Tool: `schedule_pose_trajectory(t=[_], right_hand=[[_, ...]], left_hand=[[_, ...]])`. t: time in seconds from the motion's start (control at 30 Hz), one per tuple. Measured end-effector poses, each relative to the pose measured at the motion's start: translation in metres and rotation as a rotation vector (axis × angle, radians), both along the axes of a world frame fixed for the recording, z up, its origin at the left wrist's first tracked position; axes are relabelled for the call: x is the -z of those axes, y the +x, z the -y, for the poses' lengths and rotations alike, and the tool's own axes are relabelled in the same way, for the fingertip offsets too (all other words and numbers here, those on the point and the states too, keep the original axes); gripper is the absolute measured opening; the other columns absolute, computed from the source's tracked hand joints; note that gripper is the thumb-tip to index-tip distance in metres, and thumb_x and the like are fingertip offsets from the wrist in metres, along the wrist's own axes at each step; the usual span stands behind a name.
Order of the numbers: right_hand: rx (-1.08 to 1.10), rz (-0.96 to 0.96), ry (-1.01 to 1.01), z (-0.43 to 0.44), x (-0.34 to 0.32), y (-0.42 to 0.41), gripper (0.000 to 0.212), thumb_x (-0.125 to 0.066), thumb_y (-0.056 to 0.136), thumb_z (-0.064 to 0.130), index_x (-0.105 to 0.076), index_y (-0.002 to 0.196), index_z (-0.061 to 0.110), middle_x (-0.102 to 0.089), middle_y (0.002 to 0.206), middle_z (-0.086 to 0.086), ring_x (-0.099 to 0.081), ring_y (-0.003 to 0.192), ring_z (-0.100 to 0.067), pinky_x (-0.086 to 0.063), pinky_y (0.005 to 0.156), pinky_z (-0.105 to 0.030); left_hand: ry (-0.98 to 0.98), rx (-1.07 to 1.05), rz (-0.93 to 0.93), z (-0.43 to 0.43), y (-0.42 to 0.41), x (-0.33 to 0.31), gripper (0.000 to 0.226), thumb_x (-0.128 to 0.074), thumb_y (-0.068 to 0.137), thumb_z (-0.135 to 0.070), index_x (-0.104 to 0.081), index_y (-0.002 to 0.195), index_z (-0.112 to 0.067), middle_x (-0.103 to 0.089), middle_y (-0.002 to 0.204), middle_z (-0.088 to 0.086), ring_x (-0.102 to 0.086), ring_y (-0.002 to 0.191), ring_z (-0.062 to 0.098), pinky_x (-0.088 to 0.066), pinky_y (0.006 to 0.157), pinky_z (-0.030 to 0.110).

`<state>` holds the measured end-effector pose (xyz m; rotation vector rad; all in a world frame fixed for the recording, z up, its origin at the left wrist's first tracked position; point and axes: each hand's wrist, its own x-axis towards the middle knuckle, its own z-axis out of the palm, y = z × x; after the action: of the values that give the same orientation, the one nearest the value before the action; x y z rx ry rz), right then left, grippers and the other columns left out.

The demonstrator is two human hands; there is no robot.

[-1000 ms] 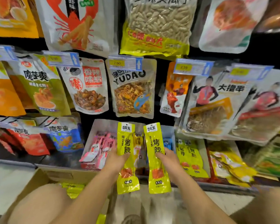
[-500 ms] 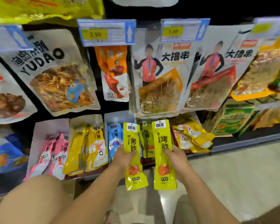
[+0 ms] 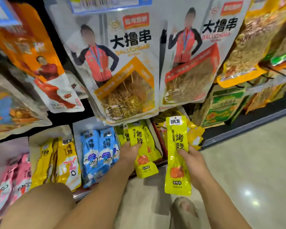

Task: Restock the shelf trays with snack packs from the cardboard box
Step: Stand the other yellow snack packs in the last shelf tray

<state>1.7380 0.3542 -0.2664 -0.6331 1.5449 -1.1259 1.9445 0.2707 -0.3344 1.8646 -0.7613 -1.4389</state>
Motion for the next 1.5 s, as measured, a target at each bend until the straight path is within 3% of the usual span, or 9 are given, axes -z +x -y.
schedule_pose_trajectory(t=[0.2, 0.43, 0.77, 0.83, 1.0, 1.2, 1.3, 1.4, 1.5], right_hand=[[0.023, 0.067, 0.0, 0.015, 0.014, -0.01, 0.025, -0.056, 0.094, 0.001, -0.077, 0.09, 0.014, -0.076, 0.084, -0.008, -0.069, 0.069, -0.021, -0.053, 0.065, -0.035], [0.028, 0.114, 0.016, 0.026, 0.027, -0.021, 0.024, -0.057, 0.094, 0.004, -0.077, 0.1, 0.017, -0.077, 0.097, -0.015, -0.07, 0.081, -0.03, -0.057, 0.079, -0.048], [0.053, 0.183, 0.034, 0.025, 0.027, -0.017, 0.023, -0.056, 0.094, 0.001, -0.075, 0.105, 0.011, -0.076, 0.097, -0.017, -0.07, 0.081, -0.033, -0.057, 0.08, -0.05], [0.055, 0.204, 0.035, 0.028, 0.027, -0.006, 0.023, -0.056, 0.094, -0.002, -0.073, 0.106, 0.007, -0.076, 0.096, -0.018, -0.07, 0.08, -0.033, -0.057, 0.076, -0.047], [0.007, 0.255, 0.077, 0.04, 0.032, 0.033, 0.024, -0.056, 0.093, -0.003, -0.072, 0.103, 0.011, -0.076, 0.098, -0.02, -0.072, 0.088, -0.04, -0.058, 0.08, -0.054], [-0.117, 0.194, 0.084, 0.063, 0.046, 0.076, 0.021, -0.067, 0.089, 0.002, -0.072, 0.107, 0.012, -0.078, 0.102, -0.008, -0.073, 0.088, -0.022, -0.059, 0.082, -0.041], [-0.208, 0.147, 0.131, 0.081, 0.063, 0.096, 0.056, -0.082, 0.075, 0.025, -0.065, 0.127, 0.015, -0.07, 0.125, -0.007, -0.07, 0.108, -0.023, -0.055, 0.097, -0.048], [-0.245, 0.051, 0.147, 0.098, 0.067, 0.12, 0.059, -0.078, 0.086, 0.017, -0.055, 0.14, 0.013, -0.056, 0.135, 0.004, -0.058, 0.118, -0.015, -0.047, 0.101, -0.034], [-0.284, -0.16, 0.148, 0.114, 0.071, 0.14, 0.056, -0.076, 0.089, 0.014, -0.054, 0.138, -0.003, -0.06, 0.135, -0.021, -0.062, 0.113, -0.034, -0.051, 0.089, -0.037]], left_hand=[[0.031, -0.126, 0.095, 0.026, -0.017, 0.001, 0.067, -0.073, 0.087, -0.035, -0.047, 0.144, -0.012, -0.047, 0.149, 0.006, -0.048, 0.133, 0.029, -0.04, 0.107, 0.037], [0.05, 0.074, 0.375, 0.047, -0.04, 0.018, 0.058, -0.071, 0.087, -0.042, -0.057, 0.135, -0.012, -0.07, 0.114, 0.004, -0.064, 0.107, 0.023, -0.047, 0.087, 0.03], [-0.06, 0.233, 0.589, 0.037, -0.032, 0.005, 0.06, -0.062, 0.095, -0.039, -0.048, 0.142, -0.006, -0.068, 0.082, 0.005, -0.062, 0.082, 0.02, -0.043, 0.067, 0.025], [-0.129, 0.244, 0.629, 0.033, -0.018, -0.004, 0.051, -0.059, 0.096, -0.037, -0.052, 0.139, -0.01, -0.071, 0.1, 0.005, -0.058, 0.069, 0.012, -0.044, 0.058, 0.023], [-0.243, 0.127, 0.759, 0.013, 0.038, -0.011, 0.039, -0.064, 0.092, -0.034, -0.058, 0.125, -0.015, -0.057, 0.119, 0.01, -0.059, 0.098, 0.024, -0.053, 0.086, 0.042], [-0.118, 0.334, 0.724, -0.003, 0.08, -0.004, 0.025, -0.059, 0.094, -0.037, -0.072, 0.097, -0.017, -0.075, 0.087, 0.007, -0.06, 0.074, 0.016, -0.052, 0.07, 0.028], [-0.127, 0.385, 0.715, -0.003, 0.082, 0.001, 0.031, -0.06, 0.093, -0.046, -0.073, 0.105, -0.021, -0.076, 0.098, 0.004, -0.067, 0.093, 0.023, -0.051, 0.091, 0.034], [-0.142, 0.363, 0.717, -0.001, 0.081, 0.006, 0.029, -0.063, 0.093, -0.042, -0.075, 0.102, -0.018, -0.076, 0.097, 0.002, -0.069, 0.093, 0.022, -0.045, 0.102, 0.035], [-0.18, 0.335, 0.785, 0.001, 0.082, 0.015, 0.024, -0.063, 0.091, -0.042, -0.076, 0.098, -0.023, -0.076, 0.092, -0.005, -0.068, 0.086, 0.016, -0.04, 0.102, 0.029]])
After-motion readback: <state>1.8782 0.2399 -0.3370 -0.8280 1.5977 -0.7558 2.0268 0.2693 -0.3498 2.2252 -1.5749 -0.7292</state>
